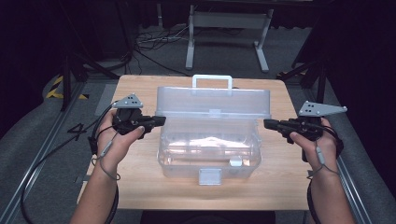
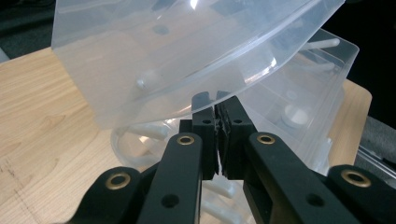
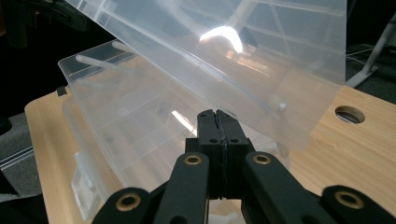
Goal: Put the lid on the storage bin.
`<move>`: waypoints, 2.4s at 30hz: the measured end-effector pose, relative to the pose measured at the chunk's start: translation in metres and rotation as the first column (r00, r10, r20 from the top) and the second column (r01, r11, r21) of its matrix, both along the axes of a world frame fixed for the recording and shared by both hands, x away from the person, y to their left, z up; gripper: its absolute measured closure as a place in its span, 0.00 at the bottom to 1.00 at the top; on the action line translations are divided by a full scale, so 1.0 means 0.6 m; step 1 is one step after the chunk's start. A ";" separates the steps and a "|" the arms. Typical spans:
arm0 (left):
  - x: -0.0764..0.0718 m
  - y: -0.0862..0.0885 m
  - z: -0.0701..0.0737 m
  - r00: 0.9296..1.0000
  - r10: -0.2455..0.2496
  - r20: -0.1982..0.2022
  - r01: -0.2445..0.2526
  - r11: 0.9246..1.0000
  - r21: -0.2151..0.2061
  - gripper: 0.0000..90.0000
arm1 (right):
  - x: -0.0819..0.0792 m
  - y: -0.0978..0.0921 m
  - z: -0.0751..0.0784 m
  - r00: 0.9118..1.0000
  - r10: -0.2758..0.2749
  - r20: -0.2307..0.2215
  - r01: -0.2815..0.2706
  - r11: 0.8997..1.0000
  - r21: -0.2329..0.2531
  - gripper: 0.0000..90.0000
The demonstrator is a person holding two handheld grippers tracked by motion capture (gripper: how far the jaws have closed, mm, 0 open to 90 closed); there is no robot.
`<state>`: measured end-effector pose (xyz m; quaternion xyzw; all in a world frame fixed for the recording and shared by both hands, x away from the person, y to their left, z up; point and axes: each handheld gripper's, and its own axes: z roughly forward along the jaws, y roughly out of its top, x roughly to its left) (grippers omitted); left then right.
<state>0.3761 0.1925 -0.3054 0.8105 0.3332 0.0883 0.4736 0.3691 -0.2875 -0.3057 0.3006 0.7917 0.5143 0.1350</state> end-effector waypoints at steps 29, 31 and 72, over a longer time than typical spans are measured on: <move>-0.013 0.004 -0.004 0.993 -0.068 -0.095 0.075 0.994 0.080 0.96 | -0.001 0.005 -0.011 0.988 0.087 -0.126 -0.095 0.994 -0.061 1.00; -0.013 0.004 -0.005 0.992 -0.075 -0.101 0.084 0.993 0.086 0.96 | -0.001 0.006 -0.012 0.987 0.093 -0.135 -0.102 0.993 -0.062 1.00; -0.022 0.010 -0.006 0.963 -0.078 -0.258 0.111 0.987 0.114 1.00 | 0.005 0.007 -0.020 0.955 0.115 -0.275 -0.166 0.971 -0.171 1.00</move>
